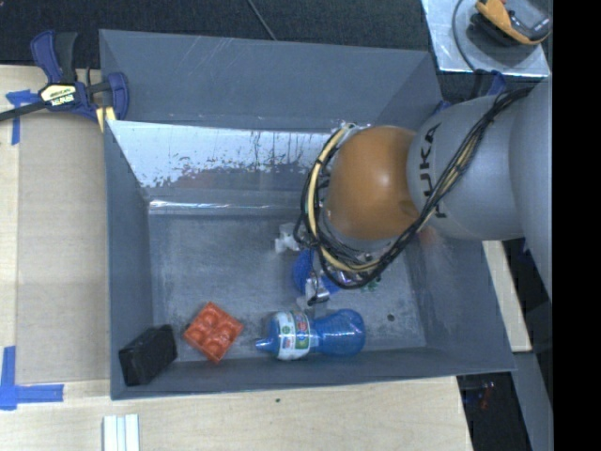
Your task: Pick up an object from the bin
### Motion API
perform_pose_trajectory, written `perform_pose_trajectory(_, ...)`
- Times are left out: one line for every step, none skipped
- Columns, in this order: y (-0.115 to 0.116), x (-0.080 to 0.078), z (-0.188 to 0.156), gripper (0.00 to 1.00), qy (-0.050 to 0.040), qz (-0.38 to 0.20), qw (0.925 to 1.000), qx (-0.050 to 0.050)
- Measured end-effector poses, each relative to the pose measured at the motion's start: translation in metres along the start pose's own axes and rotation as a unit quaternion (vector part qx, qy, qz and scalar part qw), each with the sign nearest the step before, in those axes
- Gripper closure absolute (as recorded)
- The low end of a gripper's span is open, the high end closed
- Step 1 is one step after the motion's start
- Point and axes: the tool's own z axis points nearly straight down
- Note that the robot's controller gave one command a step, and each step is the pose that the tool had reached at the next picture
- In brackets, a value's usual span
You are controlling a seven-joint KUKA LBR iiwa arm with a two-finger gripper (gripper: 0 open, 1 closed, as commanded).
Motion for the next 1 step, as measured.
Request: perform_pose_trajectory(-0.0518,0.0199,-0.004,0.0,-0.0107,0.009,0.9999,-0.001)
